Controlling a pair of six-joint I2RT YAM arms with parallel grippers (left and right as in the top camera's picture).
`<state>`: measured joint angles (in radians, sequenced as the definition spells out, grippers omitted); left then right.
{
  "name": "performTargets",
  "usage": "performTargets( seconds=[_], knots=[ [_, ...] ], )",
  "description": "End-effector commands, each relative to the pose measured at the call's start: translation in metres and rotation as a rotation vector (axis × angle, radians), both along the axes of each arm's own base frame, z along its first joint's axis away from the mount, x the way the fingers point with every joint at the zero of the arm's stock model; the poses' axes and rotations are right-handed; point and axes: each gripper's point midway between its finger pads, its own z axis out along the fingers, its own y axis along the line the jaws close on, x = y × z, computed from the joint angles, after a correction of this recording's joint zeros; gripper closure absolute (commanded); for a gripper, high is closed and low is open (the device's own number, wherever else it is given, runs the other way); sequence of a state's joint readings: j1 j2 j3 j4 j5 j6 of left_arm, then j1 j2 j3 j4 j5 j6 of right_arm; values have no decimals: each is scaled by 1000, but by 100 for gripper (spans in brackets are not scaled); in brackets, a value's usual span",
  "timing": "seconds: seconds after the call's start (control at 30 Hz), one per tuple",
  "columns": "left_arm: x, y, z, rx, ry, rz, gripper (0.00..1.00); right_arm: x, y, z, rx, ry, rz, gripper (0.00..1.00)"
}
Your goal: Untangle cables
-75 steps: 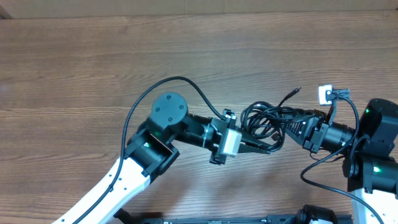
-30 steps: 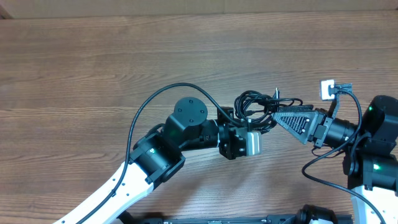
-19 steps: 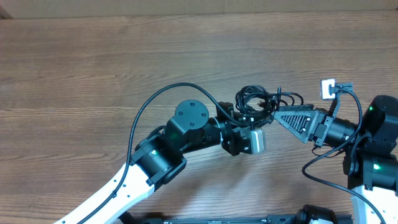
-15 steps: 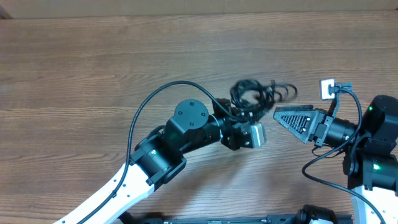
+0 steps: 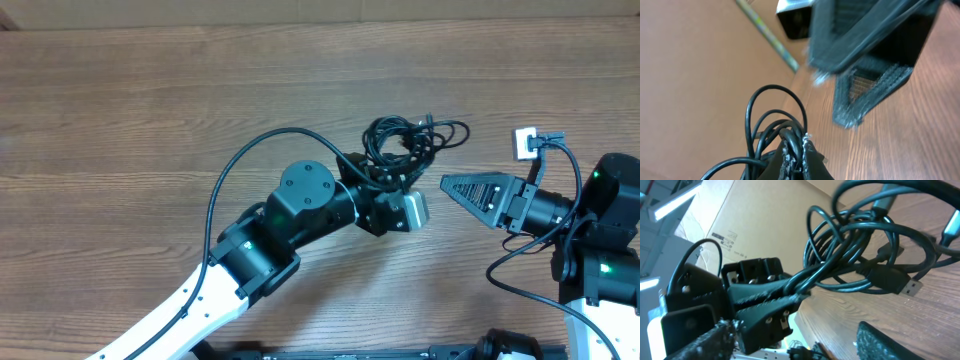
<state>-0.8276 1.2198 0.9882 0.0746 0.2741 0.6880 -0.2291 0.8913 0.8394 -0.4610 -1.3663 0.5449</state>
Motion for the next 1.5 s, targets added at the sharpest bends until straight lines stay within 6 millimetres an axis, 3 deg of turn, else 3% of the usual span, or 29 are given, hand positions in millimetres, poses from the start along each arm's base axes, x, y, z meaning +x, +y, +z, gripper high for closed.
performTargets(
  seconds=[0.0,0.23,0.5,0.63,0.8,1.1,1.47],
  knots=[
    [-26,-13,20,-31,-50,-105,96,-3,1,2,39,72,8,30],
    [-52,-27,19,-13,-84,-182,96,-5,2,2,45,81,17,39],
    [-57,-28,15,0,-70,-199,96,-4,1,2,43,80,12,50],
    [-64,-30,12,5,-57,-240,96,-4,1,1,41,76,12,62],
    [-74,-32,12,0,-48,-298,96,-4,1,1,41,76,12,71],
    [-75,-30,1,33,-15,-302,96,0,0,-1,30,83,-15,96],
    [-69,-29,3,31,-25,-265,94,0,-1,-3,29,94,-21,96]
  ],
)
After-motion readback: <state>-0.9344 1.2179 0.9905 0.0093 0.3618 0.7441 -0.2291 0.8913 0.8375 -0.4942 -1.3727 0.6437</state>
